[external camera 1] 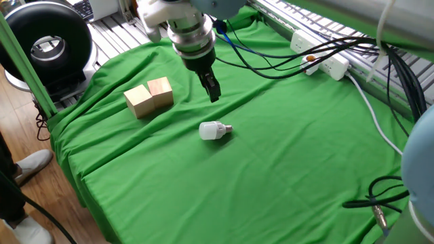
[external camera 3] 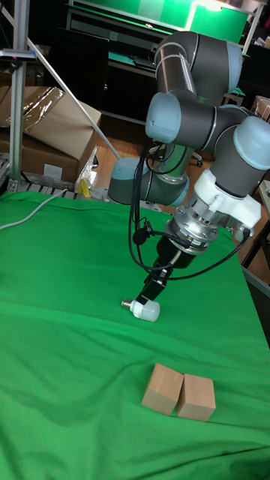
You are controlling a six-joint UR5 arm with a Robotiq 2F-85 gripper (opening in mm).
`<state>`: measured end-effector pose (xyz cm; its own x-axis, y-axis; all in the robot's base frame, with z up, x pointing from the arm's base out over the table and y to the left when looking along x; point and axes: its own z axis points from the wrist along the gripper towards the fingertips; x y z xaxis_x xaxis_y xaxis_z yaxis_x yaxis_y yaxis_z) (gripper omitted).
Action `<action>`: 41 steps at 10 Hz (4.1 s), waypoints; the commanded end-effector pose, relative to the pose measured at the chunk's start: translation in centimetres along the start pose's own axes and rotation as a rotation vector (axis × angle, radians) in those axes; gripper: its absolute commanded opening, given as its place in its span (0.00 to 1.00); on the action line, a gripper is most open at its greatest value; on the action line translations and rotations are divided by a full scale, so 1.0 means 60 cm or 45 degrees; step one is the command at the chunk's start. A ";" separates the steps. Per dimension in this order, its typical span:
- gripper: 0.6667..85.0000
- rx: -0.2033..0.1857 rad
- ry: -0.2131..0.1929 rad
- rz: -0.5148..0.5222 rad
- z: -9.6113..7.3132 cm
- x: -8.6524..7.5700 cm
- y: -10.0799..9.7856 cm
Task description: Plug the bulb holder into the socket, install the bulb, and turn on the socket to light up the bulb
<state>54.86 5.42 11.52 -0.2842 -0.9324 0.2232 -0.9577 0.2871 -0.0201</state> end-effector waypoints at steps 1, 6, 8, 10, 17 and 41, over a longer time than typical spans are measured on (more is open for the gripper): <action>0.69 -0.003 0.003 -0.009 -0.005 -0.045 0.012; 0.69 -0.035 0.070 0.050 0.006 -0.118 0.041; 0.70 -0.008 0.154 0.030 0.014 -0.098 0.035; 0.70 0.010 0.177 0.037 0.034 -0.101 0.036; 0.74 -0.002 0.281 0.073 0.077 -0.101 0.064; 0.76 -0.037 0.730 0.064 0.116 -0.107 0.102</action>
<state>50.44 11.13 3.93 -0.2308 -0.6628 0.7124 -0.9476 0.3193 -0.0100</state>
